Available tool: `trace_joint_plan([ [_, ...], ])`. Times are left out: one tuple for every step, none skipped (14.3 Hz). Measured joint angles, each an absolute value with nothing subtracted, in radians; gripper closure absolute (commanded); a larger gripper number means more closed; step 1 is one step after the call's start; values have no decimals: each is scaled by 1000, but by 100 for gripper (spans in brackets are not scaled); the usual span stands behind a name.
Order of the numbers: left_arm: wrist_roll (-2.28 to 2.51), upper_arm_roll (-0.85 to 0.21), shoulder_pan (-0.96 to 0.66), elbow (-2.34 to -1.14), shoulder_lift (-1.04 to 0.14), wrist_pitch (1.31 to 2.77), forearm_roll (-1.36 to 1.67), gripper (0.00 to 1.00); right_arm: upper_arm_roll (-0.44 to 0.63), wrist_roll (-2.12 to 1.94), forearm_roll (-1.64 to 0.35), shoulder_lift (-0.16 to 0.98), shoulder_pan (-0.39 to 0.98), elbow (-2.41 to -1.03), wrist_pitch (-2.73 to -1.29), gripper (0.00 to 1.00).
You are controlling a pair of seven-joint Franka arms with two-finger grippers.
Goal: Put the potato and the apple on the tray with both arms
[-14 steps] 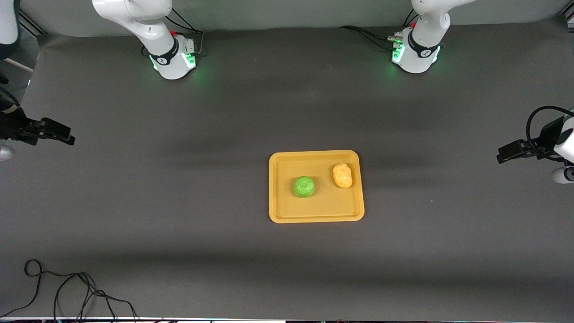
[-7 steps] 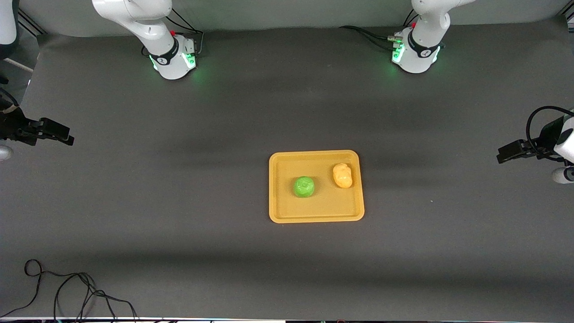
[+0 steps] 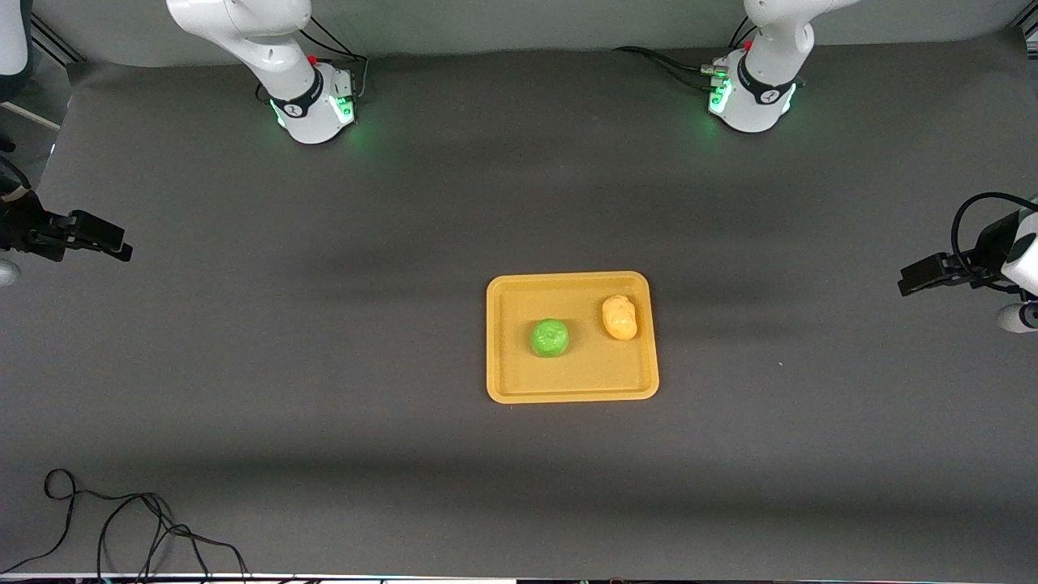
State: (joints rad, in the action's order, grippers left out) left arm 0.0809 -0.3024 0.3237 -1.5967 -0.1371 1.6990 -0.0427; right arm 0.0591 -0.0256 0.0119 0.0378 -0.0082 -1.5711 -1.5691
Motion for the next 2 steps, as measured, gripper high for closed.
trace_joint_plan([
  [81,-302,324,-1597,-137,1699,-43,0,59,-25,12,38,-8,-1571,-1569,0],
  [81,-302,324,-1596,-137,1699,-43,0,59,-25,12,38,-8,-1571,-1569,0],
])
